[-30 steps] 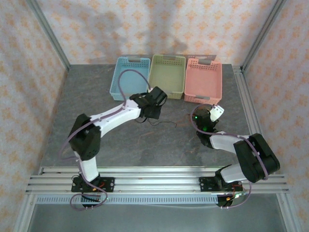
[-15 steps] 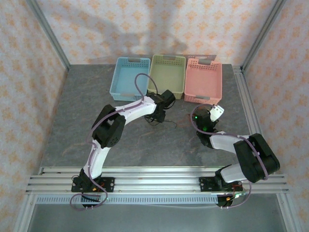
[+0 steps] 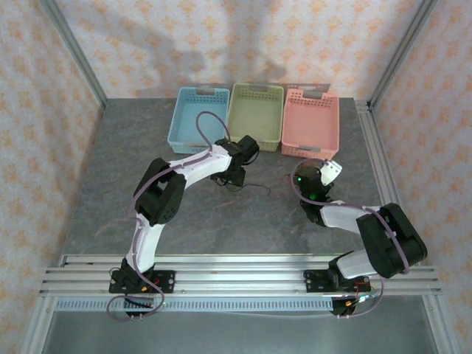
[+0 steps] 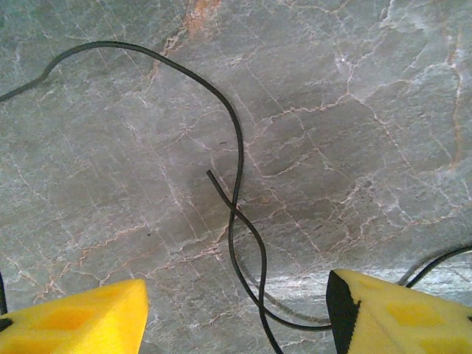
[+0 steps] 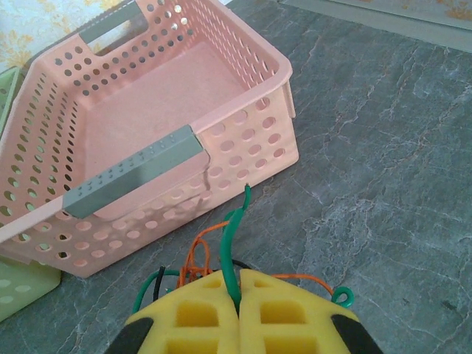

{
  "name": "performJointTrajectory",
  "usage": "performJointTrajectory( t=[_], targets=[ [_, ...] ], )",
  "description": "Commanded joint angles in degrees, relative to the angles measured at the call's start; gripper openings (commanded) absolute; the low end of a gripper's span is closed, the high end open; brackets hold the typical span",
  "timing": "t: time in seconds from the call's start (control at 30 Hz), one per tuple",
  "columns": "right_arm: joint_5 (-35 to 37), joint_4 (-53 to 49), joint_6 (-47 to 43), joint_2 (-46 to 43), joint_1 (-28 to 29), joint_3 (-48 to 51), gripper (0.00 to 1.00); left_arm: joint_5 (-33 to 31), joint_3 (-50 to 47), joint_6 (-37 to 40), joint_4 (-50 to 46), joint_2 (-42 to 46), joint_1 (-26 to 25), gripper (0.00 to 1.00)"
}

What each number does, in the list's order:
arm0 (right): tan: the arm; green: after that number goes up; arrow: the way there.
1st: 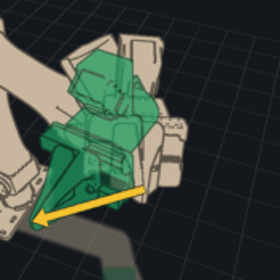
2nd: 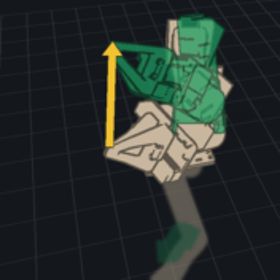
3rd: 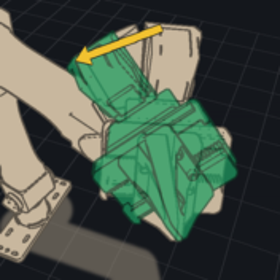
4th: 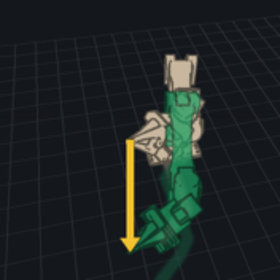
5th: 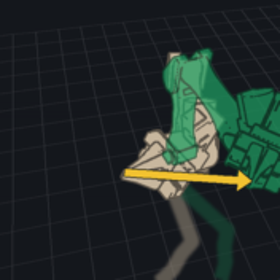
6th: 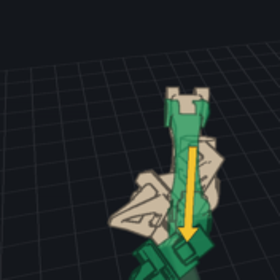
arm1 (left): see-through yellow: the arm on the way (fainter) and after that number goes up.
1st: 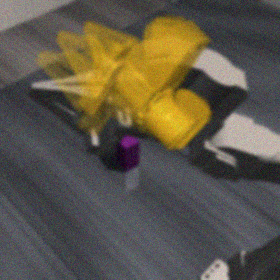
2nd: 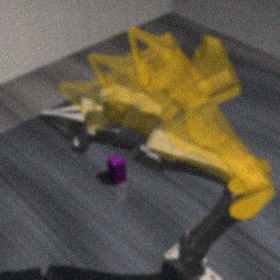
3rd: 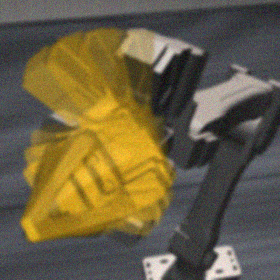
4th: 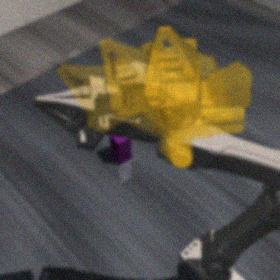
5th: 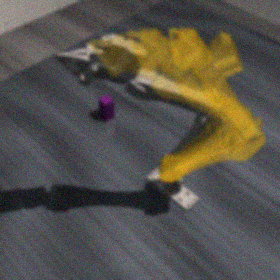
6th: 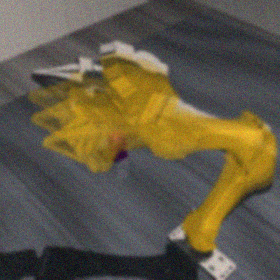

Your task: Untangle the cables

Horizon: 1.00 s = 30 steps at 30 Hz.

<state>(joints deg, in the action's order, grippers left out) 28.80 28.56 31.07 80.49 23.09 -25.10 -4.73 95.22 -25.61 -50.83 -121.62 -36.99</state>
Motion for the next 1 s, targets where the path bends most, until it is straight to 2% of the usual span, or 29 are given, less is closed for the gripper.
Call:
performJointTrajectory(
  t=[0.0, 0.23, 0.33, 0.4, 0.5, 0.63, 0.67, 0.97],
  targets=[
    [-0.14, 0.40, 0.55, 0.68, 0.38, -1.61, 0.00, 3.52, 2.01, -0.40, -2.80, -2.67, 1.42, 0.63],
    [-0.41, 0.61, 0.66, 0.97, 0.43, -1.70, 0.00, 7.85, 2.60, -0.49, -3.08, -4.94, 2.89, 0.49],
    [-0.51, 0.62, 0.53, 1.07, 0.40, -1.70, 0.00, 9.27, 3.87, -0.28, -3.93, -6.55, 3.04, 0.48],
    [-0.41, 0.62, 0.50, 0.99, 0.40, -1.62, 0.00, 9.72, 4.37, -0.01, -4.25, -7.06, 3.11, 0.41],
    [-0.32, 0.62, 0.45, 0.79, 0.39, -1.62, 0.00, 10.15, 4.15, 0.05, -3.96, -6.93, 3.24, 0.28],
    [-0.28, 0.71, 0.34, 0.65, 0.38, -1.57, 0.00, 9.93, 2.00, -0.56, -2.03, -4.99, 3.58, 0.03],
    [-0.23, 0.70, 0.31, 0.63, 0.38, -1.53, 0.00, 9.50, 1.36, -0.73, -1.50, -4.19, 3.67, 0.00],
    [-0.32, 0.71, 0.30, 0.09, 0.41, -1.33, 0.00, 6.33, -3.89, -1.58, 4.69, 9.76, 3.68, 0.00]
  ],
)
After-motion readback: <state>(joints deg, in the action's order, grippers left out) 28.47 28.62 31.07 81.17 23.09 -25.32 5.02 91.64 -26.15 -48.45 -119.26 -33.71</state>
